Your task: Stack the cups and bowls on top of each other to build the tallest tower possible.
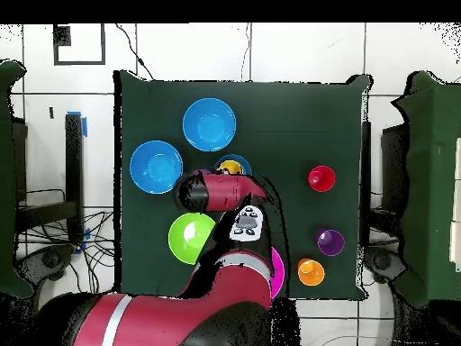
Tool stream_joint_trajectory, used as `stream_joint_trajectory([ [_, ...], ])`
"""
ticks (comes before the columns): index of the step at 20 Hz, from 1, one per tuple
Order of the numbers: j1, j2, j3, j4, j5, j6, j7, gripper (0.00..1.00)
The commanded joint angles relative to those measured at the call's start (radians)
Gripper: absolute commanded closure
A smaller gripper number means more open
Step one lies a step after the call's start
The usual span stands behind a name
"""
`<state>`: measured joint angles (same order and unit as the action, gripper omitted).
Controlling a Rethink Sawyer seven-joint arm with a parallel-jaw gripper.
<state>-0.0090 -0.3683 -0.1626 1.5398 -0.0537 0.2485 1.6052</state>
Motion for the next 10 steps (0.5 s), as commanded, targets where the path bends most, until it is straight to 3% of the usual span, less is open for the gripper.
stream_joint_trajectory([
  [1,0.031,0.069,0.03,-0.022,0.048,0.063,0.199,1.0],
  [10,0.047,0.087,0.006,-0.008,0.076,0.04,0.208,1.0],
])
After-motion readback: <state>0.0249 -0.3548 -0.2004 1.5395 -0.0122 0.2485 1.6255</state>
